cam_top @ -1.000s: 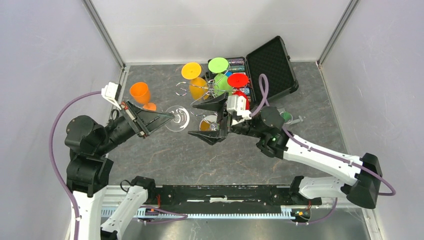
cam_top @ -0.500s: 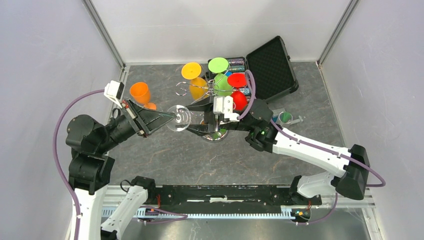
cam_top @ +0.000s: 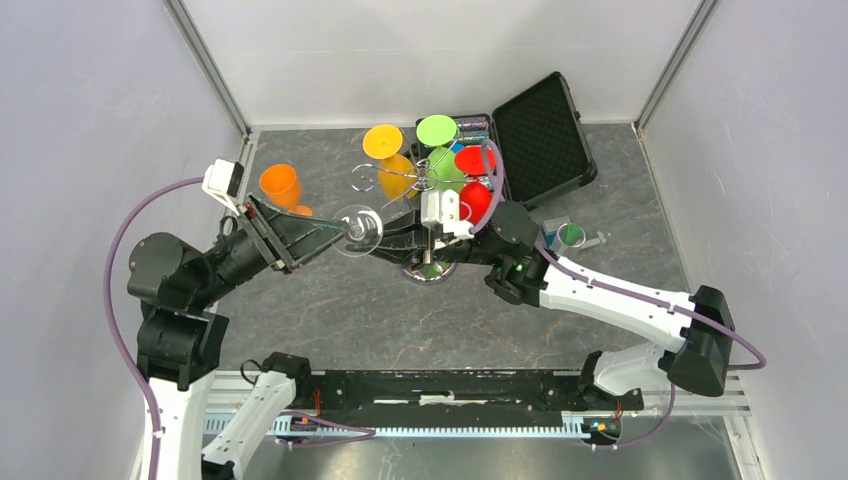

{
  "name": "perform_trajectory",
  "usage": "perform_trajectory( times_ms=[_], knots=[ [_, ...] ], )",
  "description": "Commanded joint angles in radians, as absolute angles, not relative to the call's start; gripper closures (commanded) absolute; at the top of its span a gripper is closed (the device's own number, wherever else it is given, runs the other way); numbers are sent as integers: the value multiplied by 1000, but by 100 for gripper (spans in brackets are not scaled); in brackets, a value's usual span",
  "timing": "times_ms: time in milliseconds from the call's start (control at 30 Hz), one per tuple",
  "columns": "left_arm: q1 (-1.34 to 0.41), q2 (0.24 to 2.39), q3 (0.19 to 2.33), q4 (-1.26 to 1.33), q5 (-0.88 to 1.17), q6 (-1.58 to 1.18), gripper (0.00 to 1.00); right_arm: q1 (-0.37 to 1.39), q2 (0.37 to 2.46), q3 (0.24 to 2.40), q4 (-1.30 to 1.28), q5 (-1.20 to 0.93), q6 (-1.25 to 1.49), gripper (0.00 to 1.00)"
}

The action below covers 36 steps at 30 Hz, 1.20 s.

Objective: Take the wine glass off the wine glass rack

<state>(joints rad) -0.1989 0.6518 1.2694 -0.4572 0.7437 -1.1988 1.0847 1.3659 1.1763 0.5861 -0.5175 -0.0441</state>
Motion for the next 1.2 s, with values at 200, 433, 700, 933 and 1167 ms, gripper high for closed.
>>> perform_trajectory(
  times_ms=[200, 433, 700, 933, 1167],
  knots=[
    [-204, 617, 1239, -331, 704, -1159, 13, 1088, 1220, 994, 1129, -197, 248, 100],
    [-204, 607, 1167, -316, 666, -1111, 3, 1088, 1144, 819, 1502, 181, 422, 100],
    [-204, 610, 1025, -72, 736, -1317, 12, 1088, 1205, 841, 1669, 300, 523, 100],
    [-206, 640, 998, 136, 801, -1499, 15, 1088, 1300, 918, 1666, 295, 595, 100],
    [-214, 656, 980, 165, 800, -1511, 20, 1088, 1356, 948, 1706, 299, 658, 100]
  ],
)
